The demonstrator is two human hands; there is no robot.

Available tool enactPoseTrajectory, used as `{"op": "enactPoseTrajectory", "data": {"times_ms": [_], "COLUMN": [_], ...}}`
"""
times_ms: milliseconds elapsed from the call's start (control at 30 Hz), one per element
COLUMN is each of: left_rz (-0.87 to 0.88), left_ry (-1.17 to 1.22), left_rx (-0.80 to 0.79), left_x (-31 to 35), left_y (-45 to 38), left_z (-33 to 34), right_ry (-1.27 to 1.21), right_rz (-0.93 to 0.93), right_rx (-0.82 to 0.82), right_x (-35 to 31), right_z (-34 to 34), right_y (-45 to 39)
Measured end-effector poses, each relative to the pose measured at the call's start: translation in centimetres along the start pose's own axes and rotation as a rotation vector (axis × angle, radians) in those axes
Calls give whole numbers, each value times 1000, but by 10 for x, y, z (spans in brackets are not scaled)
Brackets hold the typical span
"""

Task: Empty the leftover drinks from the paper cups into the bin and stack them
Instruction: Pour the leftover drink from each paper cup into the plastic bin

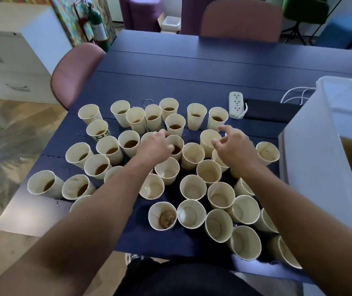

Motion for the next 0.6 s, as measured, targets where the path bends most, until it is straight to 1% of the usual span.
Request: {"op": "enactPoseTrajectory", "data": {"times_ms": [100,200,333,600], "left_rz": [36,17,-22,-22], "left_ry": [-147,-141,-191,-268], "left_rx": [-24,25,34,84], "left_x": [7,7,1,5], "left_y": [-13,-24,-37,-37], "left_z": [8,6,10,6], "right_ry": [-84,-120,-123,-149], "right_rz": [7,-2,-1,4], "right_rx": [-12,-15,31,57], "right_x": [2,8,17,27], "right_z": [-2,-3,-12,-26], "right_y": [22,34,42,51]}}
Point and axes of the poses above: each hand's wrist, its own y-axis away from the middle knuckle, its own z-axis out of the palm, x = y × z, the point moved 6 cm from there along -y, towards the middle knuckle, and after that the axes turned 6 degrees about x, right-handed, at the moved point
